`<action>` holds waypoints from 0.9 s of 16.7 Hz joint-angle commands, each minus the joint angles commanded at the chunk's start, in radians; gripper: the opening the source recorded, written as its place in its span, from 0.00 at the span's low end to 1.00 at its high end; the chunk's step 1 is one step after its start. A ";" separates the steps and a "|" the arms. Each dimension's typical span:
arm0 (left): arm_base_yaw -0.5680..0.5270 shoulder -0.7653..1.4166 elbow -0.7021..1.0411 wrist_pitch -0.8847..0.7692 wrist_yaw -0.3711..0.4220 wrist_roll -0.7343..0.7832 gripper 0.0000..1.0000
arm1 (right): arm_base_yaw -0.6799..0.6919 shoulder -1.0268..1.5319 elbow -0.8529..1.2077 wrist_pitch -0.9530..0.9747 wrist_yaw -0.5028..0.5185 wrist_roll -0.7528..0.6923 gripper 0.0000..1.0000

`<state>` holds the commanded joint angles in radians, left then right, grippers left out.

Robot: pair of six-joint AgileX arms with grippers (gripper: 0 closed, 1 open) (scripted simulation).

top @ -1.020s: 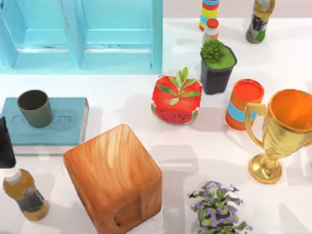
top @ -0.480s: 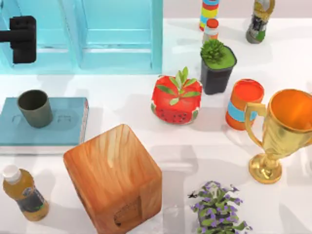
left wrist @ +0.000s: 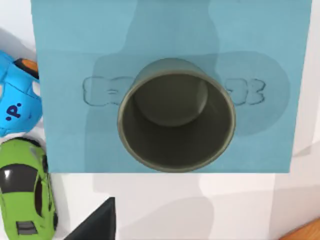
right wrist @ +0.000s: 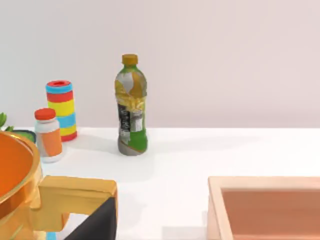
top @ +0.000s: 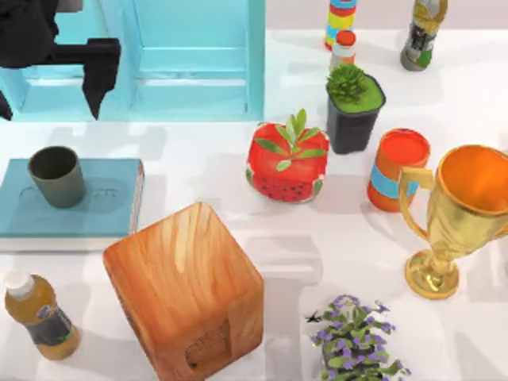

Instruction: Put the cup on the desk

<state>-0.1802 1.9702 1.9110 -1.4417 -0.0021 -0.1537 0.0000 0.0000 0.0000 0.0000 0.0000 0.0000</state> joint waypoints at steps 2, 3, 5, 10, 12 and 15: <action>-0.006 0.061 0.058 -0.052 -0.003 -0.004 1.00 | 0.000 0.000 0.000 0.000 0.000 0.000 1.00; -0.008 0.076 0.072 -0.064 -0.004 -0.005 1.00 | 0.000 0.000 0.000 0.000 0.000 0.000 1.00; -0.008 0.081 0.076 -0.068 -0.004 -0.005 1.00 | 0.000 0.000 0.000 0.000 0.000 0.000 1.00; -0.004 0.079 0.057 -0.050 -0.004 -0.003 1.00 | 0.000 0.000 0.000 0.000 0.000 0.000 1.00; -0.005 0.079 -0.001 0.008 -0.004 -0.001 1.00 | 0.000 0.000 0.000 0.000 0.000 0.000 1.00; -0.003 0.081 -0.141 0.151 -0.004 0.000 1.00 | 0.000 0.000 0.000 0.000 0.000 0.000 1.00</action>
<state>-0.1835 2.0508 1.7700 -1.2905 -0.0059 -0.1539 0.0000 0.0000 0.0000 0.0000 0.0000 0.0000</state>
